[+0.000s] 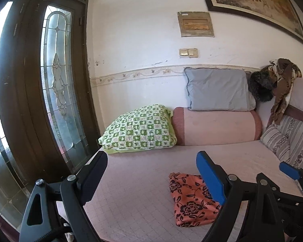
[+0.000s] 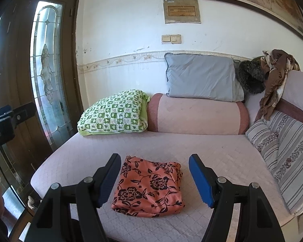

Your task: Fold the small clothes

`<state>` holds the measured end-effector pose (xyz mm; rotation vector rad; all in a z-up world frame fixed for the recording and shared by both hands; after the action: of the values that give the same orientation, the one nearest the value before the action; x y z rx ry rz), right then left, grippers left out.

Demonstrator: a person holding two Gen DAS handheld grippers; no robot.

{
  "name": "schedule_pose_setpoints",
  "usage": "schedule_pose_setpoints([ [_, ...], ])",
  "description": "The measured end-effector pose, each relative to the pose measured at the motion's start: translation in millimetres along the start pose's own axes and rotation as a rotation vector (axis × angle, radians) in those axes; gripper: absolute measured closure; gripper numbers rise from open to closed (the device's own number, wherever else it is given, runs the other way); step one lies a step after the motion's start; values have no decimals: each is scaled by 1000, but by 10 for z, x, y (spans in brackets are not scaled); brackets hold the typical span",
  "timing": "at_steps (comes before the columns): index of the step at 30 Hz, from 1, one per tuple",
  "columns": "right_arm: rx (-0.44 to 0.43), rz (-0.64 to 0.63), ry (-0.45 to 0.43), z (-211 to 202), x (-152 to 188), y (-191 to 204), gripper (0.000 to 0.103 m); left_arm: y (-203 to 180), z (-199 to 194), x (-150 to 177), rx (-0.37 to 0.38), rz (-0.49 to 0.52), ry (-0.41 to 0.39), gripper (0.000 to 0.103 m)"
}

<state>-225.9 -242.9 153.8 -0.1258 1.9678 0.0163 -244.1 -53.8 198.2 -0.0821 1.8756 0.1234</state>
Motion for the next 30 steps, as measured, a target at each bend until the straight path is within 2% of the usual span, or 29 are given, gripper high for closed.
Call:
schedule_pose_setpoints([
  [30, 32, -18, 22, 179, -46, 89, 30, 78, 70, -36, 33, -12, -11, 13],
])
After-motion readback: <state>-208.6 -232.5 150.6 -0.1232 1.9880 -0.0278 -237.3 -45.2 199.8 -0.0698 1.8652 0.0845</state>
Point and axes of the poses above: each gripper's, at about its wrist camera, not at the fingertips, and z roughly the way its jaws point, y to its left, x to its underside, the point moved 7 cm from there along z, roughly the way its jaws point, and after that the axes turned 3 degrees about -z, right-handed, at the moved point
